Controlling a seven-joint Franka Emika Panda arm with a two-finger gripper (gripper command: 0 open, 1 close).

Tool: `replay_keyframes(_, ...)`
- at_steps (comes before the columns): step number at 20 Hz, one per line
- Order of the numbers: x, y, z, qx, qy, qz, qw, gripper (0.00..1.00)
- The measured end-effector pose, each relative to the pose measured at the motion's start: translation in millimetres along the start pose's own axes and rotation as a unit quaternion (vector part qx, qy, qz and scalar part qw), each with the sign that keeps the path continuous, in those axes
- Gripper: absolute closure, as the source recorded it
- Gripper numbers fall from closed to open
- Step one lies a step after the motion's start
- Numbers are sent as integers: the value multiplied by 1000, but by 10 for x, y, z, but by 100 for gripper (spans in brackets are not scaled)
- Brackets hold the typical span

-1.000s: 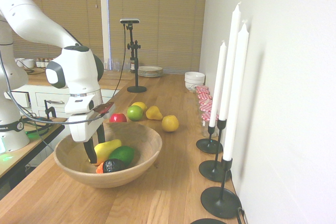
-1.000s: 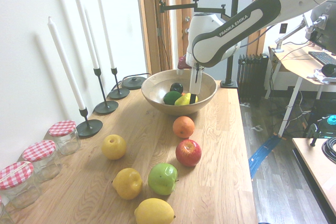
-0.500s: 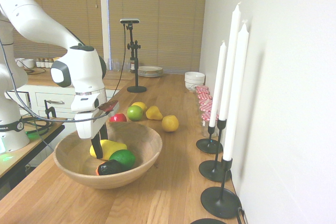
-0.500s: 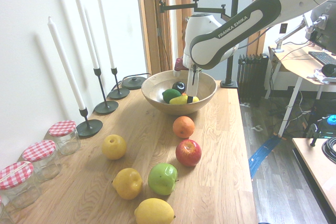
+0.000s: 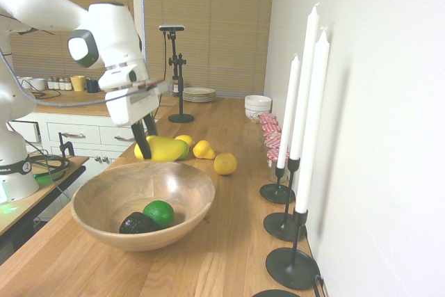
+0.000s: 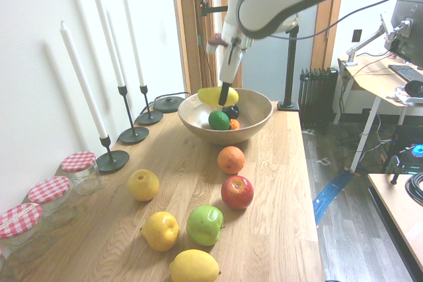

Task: Take mango out of the basket

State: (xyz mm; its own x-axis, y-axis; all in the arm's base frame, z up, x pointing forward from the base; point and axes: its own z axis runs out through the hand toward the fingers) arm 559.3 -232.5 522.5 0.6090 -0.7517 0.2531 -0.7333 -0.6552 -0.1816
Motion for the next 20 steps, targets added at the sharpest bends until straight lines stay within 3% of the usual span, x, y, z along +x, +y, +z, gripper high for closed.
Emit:
replay_keyframes(4,-555,-810,-87,5,-1,-8,1000,100)
replay_keyframes(10,-1513,-1749,256,4,-21,-14,1000,100)
replay_keyframes(20,-1496,-1695,1039,-33,-37,29,998,100)
